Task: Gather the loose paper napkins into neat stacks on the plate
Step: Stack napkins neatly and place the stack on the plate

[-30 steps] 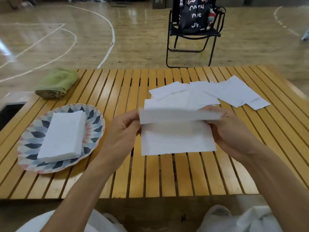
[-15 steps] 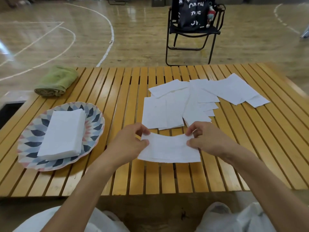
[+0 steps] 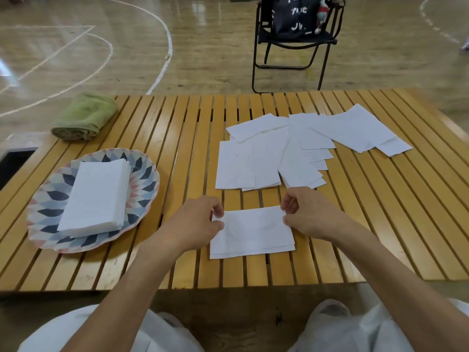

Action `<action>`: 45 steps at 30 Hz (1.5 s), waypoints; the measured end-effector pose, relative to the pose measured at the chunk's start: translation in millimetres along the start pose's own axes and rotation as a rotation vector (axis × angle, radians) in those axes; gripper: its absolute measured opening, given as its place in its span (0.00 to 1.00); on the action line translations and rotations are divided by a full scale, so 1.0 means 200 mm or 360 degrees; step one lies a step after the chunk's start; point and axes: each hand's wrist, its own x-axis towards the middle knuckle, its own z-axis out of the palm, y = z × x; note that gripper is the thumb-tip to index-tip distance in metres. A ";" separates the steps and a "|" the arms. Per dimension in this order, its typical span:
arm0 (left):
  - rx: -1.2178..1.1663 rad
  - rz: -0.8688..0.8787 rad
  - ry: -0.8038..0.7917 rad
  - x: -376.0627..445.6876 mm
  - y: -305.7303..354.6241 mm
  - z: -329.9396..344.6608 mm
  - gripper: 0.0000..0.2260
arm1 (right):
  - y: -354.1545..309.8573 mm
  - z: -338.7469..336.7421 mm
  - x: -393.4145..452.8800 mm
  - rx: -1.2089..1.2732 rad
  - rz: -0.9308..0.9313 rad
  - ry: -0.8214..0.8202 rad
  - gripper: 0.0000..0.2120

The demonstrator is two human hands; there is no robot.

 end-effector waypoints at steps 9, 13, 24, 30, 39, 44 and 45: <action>0.0384 -0.0012 0.0303 0.05 0.02 0.01 0.09 | -0.03 0.03 -0.04 -0.0174 -0.0385 0.0015 0.12; 0.0431 0.0195 0.0176 0.12 0.04 0.07 0.21 | -0.06 0.11 -0.07 -0.0372 -0.0528 -0.0205 0.16; 0.0570 0.0223 0.0201 0.18 0.00 0.16 0.23 | -0.06 0.11 -0.07 -0.0473 -0.0512 -0.0183 0.20; 0.0573 0.0244 0.0289 0.17 0.01 0.16 0.21 | -0.07 0.11 -0.08 -0.0479 -0.0510 -0.0186 0.20; -0.0043 0.0400 0.1136 0.05 0.18 -0.05 0.07 | -0.08 0.10 -0.08 -0.0283 -0.0481 -0.0056 0.17; -0.0311 0.0458 0.1320 -0.01 0.22 -0.10 0.06 | -0.09 0.06 -0.08 -0.0078 -0.0400 0.0241 0.18; -0.0414 0.0488 0.1313 -0.02 0.22 -0.11 0.07 | -0.09 0.06 -0.07 0.0001 -0.0359 0.0304 0.19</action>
